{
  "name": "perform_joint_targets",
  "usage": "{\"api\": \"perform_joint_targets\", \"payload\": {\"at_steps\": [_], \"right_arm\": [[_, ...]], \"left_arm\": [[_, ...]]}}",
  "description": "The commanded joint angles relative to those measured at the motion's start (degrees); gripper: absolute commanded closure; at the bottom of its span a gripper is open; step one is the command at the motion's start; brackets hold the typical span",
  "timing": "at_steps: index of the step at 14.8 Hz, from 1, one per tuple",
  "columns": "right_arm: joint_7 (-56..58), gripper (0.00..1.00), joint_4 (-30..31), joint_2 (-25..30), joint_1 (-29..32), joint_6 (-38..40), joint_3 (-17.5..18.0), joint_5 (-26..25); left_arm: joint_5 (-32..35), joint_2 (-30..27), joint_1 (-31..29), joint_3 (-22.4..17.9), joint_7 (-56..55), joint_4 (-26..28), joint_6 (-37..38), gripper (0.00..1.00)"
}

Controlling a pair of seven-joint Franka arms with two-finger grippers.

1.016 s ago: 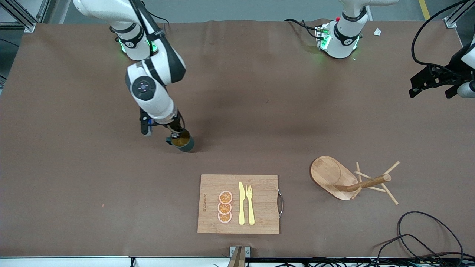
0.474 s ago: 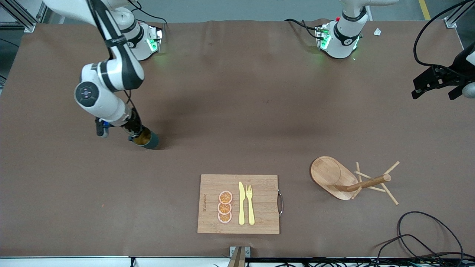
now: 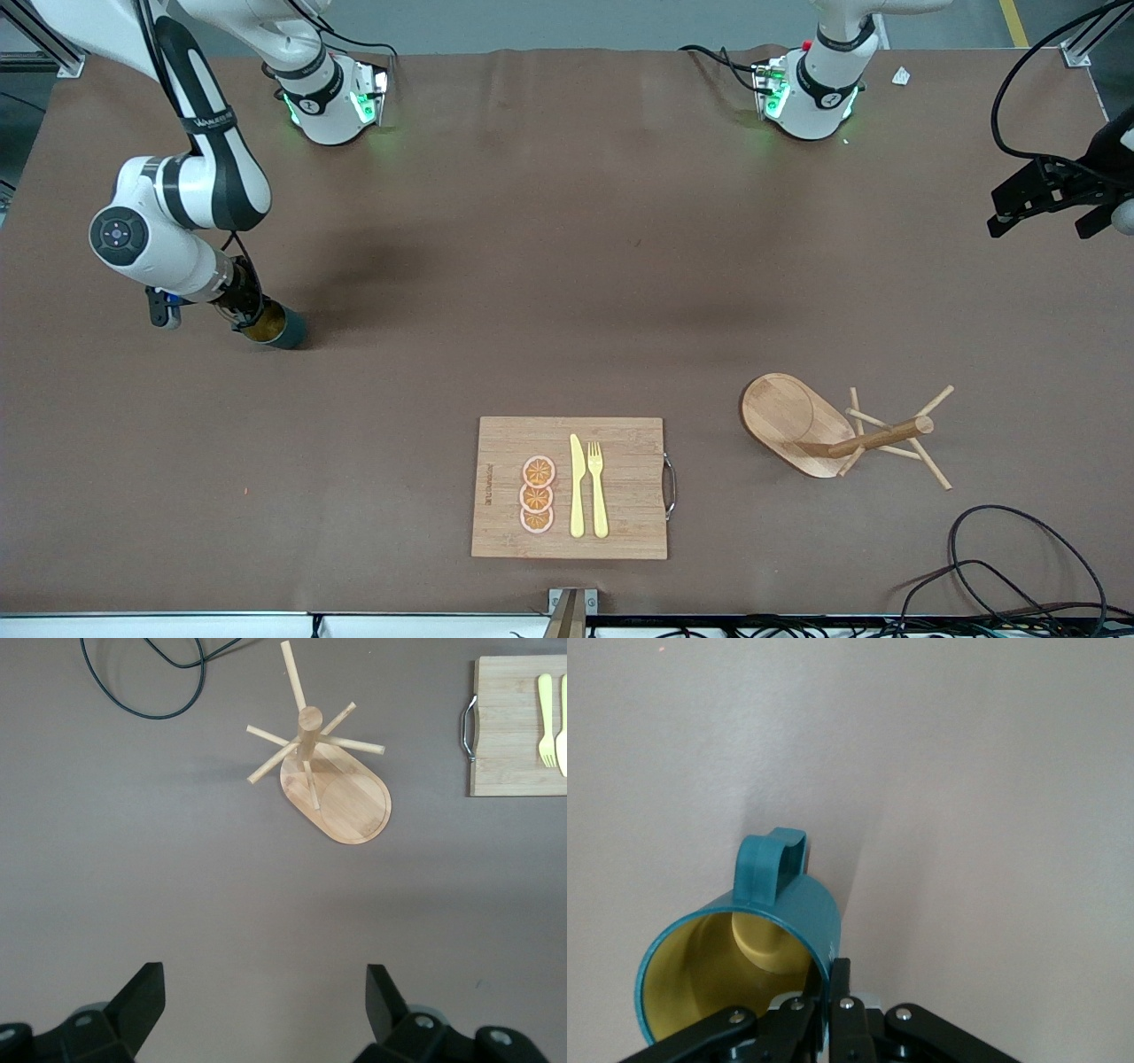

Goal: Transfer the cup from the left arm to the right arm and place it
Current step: 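Carry the teal mug sideways with the right gripper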

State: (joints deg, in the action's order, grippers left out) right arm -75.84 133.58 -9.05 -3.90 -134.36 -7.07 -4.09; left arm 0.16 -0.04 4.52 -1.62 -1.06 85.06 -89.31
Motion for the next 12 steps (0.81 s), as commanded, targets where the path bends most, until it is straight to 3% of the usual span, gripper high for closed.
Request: {"api": "perform_joint_targets", "payload": {"at_steps": [1, 5, 6, 10, 12], "right_arm": [[0.1, 0.92, 2.4, 1.8, 2.0, -1.5, 1.2, -1.6], [5.0, 0.30, 1.9, 1.9, 2.5, 2.0, 1.2, -2.0], [5.9, 0.19, 1.9, 2.0, 2.6, 2.3, 1.2, -1.9], [9.2, 0.00, -0.1, 2.6, 2.3, 4.8, 1.4, -1.9], [12.4, 0.00, -5.1, 2.6, 2.3, 12.1, 1.4, -1.9]], "left_arm": [[1.0, 0.6, 0.2, 0.0, 0.0, -1.4, 0.3, 0.00], [0.9, 0.6, 0.0, 0.0, 0.3, -1.4, 0.2, 0.00], [1.0, 0.6, 0.2, 0.0, 0.0, -1.4, 0.2, 0.00], [0.6, 1.3, 0.0, -0.1, 0.4, -1.4, 0.0, 0.00], [0.5, 1.7, 0.0, -0.1, 0.5, -1.4, -0.1, 0.00]]}}
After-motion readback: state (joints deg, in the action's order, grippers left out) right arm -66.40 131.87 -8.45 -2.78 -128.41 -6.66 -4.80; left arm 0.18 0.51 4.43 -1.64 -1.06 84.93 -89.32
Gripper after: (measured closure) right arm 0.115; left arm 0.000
